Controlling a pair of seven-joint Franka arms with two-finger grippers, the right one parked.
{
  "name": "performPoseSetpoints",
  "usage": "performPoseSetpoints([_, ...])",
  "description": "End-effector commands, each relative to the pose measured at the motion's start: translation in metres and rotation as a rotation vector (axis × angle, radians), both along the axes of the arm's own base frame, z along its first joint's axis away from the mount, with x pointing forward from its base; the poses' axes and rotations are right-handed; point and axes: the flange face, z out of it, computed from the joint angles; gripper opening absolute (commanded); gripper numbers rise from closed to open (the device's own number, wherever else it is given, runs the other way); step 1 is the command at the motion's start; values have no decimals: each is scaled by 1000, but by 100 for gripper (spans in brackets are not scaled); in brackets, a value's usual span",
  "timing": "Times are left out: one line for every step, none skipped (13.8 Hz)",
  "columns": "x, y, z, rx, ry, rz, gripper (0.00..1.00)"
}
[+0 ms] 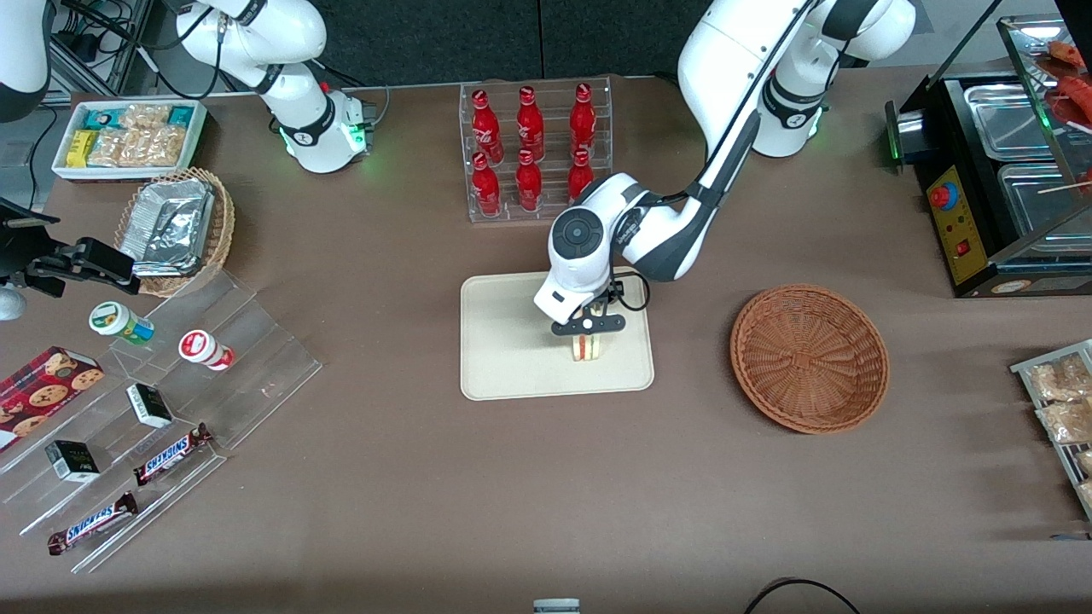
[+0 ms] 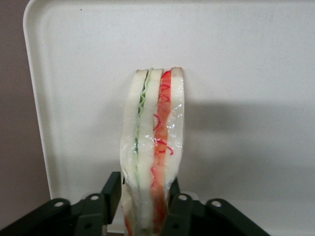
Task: Place sandwich from basket to tray
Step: 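Lower the sandwich onto the tray and open the left gripper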
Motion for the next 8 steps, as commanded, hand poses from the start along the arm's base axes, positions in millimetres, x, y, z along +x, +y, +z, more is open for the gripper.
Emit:
performPoseSetpoints([5,-7,-1,5,-20,9,100])
performPoseSetpoints([6,-7,0,3,-20,10,100])
performPoseSetpoints([9,-8,4,-3,-25,8,100])
performPoseSetpoints([12,-8,7,-7,-28,9,100])
performPoseSetpoints([17,-7,12,-13,-32,17,100])
performPoseSetpoints([19,-9,18,-12,-31,17,100])
performPoseSetpoints([21,-11,30,-8,-26,18,100])
performPoseSetpoints([25,-12,43,1,-12,20,100])
